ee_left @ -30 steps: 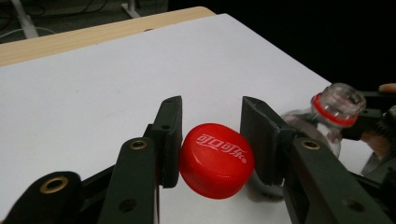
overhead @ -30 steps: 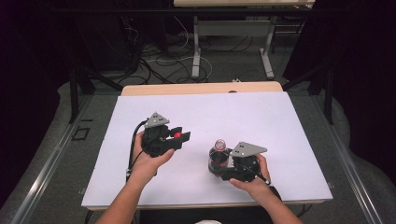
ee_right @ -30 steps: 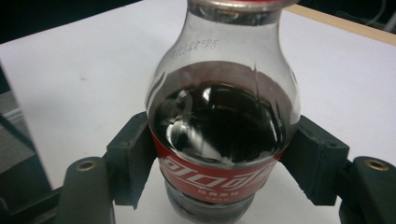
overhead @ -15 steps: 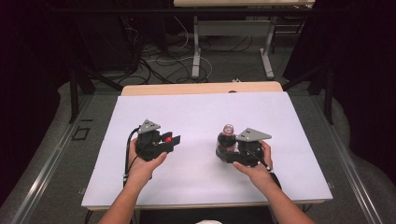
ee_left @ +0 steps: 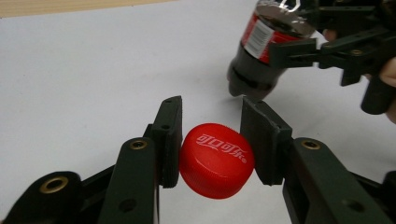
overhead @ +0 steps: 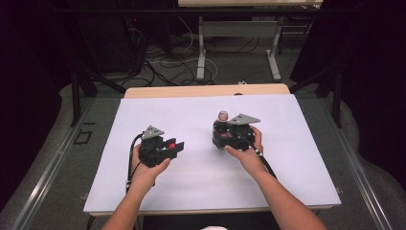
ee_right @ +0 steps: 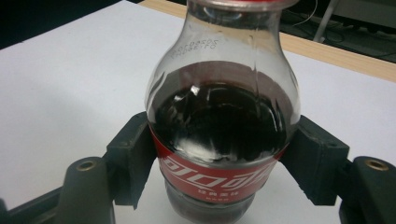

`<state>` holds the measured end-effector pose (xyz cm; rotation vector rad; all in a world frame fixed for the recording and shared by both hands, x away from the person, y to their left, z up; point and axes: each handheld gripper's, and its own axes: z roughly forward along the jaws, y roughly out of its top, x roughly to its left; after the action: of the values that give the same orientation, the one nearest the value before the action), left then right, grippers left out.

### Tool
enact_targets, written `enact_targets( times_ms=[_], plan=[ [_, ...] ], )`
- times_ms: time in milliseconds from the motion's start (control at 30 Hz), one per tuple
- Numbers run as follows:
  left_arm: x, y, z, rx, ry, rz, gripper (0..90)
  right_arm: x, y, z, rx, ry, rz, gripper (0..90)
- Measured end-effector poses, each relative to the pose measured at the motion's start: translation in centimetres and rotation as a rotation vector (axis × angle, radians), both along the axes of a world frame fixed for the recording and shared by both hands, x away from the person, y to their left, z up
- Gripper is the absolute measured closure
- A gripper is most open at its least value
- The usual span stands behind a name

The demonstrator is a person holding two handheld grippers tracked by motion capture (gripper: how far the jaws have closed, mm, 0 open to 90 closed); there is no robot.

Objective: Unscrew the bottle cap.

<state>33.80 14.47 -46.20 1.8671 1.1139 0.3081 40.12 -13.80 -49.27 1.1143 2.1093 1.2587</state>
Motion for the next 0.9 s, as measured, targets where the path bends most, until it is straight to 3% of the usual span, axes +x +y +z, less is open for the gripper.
enact_targets(
  times_ms=[200,433,467,900],
  plan=[
    [0.1,0.3,0.0,-0.013,0.003,0.003,60.0,2.1,1.6,-1.2,-0.009,-0.001,-0.016,30.4],
    [0.1,0.7,-0.1,-0.026,0.006,0.010,60.0,3.6,2.9,-2.0,-0.012,-0.021,-0.034,30.2],
    [0.1,0.9,0.0,-0.016,0.022,-0.003,60.0,3.7,3.0,-2.1,-0.017,-0.026,-0.035,30.2],
    [0.2,0.8,-0.4,-0.021,0.015,0.011,60.0,4.2,3.4,-3.4,-0.005,-0.055,-0.045,28.7]
  ],
)
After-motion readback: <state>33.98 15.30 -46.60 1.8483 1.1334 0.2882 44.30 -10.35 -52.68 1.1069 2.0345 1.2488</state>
